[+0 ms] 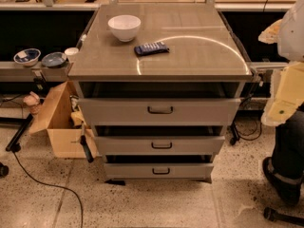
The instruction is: Open middle drawer
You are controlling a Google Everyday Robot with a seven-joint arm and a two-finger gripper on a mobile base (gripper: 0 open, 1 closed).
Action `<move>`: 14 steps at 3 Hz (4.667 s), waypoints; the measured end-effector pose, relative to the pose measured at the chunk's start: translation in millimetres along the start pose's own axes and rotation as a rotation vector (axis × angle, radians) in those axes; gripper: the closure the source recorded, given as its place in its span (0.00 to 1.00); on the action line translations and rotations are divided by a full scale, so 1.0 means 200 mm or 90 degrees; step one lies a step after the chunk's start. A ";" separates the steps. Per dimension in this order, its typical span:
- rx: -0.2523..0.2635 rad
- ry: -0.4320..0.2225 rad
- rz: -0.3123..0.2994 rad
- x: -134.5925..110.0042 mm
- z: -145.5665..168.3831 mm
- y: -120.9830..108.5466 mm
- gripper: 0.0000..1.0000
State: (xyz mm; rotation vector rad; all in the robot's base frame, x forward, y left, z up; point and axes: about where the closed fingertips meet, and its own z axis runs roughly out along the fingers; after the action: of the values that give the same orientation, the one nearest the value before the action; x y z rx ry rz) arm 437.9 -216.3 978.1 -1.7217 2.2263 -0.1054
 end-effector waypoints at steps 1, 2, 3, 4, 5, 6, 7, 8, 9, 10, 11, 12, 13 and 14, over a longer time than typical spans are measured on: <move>0.005 0.002 0.004 0.01 0.03 0.00 0.00; 0.006 0.002 0.006 0.01 0.09 -0.02 0.00; -0.014 -0.024 -0.006 -0.04 0.32 -0.06 0.00; -0.040 -0.037 -0.015 -0.08 0.49 -0.09 0.00; -0.078 -0.033 -0.008 -0.08 0.68 -0.09 0.00; -0.122 -0.020 0.011 -0.02 0.85 -0.04 0.00; -0.161 -0.004 0.034 0.04 0.99 0.01 0.00; -0.189 0.015 0.052 0.10 1.11 0.08 0.00; -0.184 0.013 0.046 0.10 1.14 0.08 0.00; -0.174 0.016 0.048 0.11 1.22 0.11 0.00; -0.184 0.015 0.053 0.15 1.31 0.16 0.00; -0.173 0.014 0.065 0.20 1.36 0.24 0.00; -0.130 0.022 0.091 0.23 1.40 0.35 0.00; -0.130 0.022 0.091 0.23 1.40 0.35 0.00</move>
Offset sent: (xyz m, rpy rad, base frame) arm 0.0173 -0.0025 -0.0358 0.0013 0.0088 -0.0142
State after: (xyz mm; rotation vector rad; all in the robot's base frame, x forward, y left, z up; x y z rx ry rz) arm 445.2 -202.0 687.0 -1.6633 2.4508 0.1320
